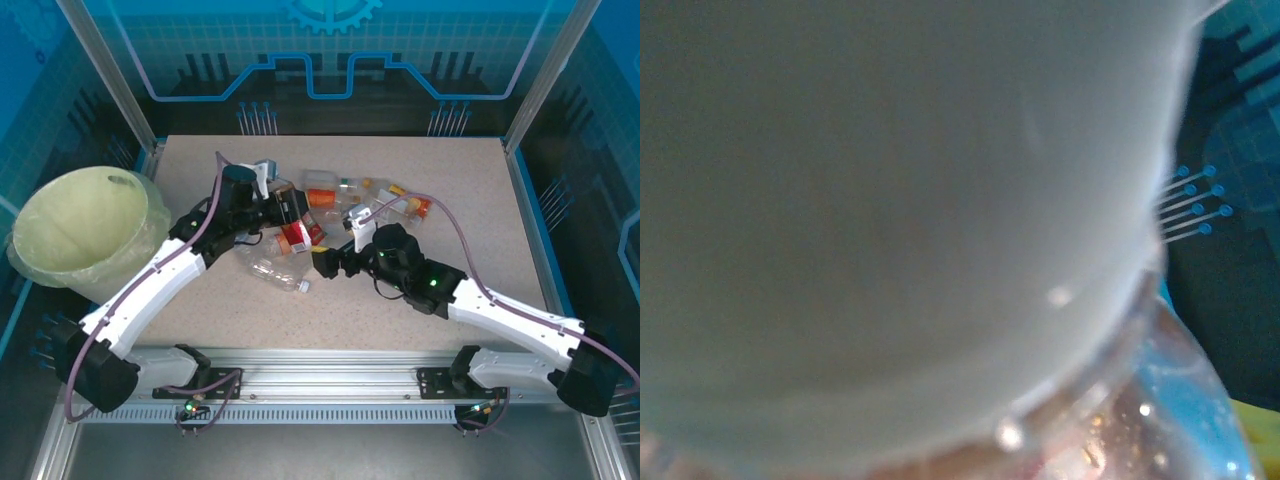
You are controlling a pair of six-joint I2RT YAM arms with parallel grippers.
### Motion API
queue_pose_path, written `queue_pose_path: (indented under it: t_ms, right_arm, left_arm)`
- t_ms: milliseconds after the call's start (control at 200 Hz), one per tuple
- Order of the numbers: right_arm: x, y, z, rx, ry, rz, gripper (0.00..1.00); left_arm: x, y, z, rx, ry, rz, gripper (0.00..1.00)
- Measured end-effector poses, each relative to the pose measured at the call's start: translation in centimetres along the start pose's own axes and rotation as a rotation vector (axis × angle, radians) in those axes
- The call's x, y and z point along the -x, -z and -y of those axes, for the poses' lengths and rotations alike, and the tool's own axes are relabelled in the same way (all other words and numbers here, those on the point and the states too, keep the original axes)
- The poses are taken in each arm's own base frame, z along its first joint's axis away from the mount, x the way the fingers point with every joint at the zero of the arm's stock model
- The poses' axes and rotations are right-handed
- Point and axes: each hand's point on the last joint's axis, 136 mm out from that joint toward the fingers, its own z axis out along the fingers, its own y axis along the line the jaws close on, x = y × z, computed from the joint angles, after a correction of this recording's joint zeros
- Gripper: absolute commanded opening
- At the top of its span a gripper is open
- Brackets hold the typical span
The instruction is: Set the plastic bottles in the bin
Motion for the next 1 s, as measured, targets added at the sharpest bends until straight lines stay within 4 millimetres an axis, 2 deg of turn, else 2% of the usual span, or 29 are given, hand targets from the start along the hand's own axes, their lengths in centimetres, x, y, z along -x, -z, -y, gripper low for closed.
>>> queue_pose_path:
  t_ms: [150, 270, 475, 580, 740, 1000]
  right_arm:
    - [0.4, 1.4, 1.6, -0.067, 0.002, 0.041, 1.0]
    - [-0.3, 2.1, 2.9, -0.109, -0.003, 0.046, 1.0]
    - [-0.5, 3.4, 4.7, -0.159, -0.026, 0.068, 1.0]
    - [-0.5, 3.9, 5.5, -0.184, -0.046, 0.083, 1.0]
    - [-0.6, 4.4, 6.3, -0.204, -0.07, 0.092, 1.0]
    - [-0.7, 4.7, 6.7, -0.212, -0.094, 0.098, 1.0]
  left_arm:
    - [2.2, 2.6, -1.2, 0.077, -0.023, 0.091, 0.48]
    - [4.8, 5.1, -1.2, 0.122, -0.051, 0.176, 0.48]
    - [9.7, 11.0, -1.3, 0.225, -0.111, 0.361, 0.48]
    - [12.1, 14.2, -2.1, 0.307, -0.129, 0.458, 0.48]
    - [14.5, 19.0, -4.6, 0.451, -0.111, 0.6, 0.49]
    - [16.7, 25.9, -11.0, 0.723, 0.001, 0.772, 0.49]
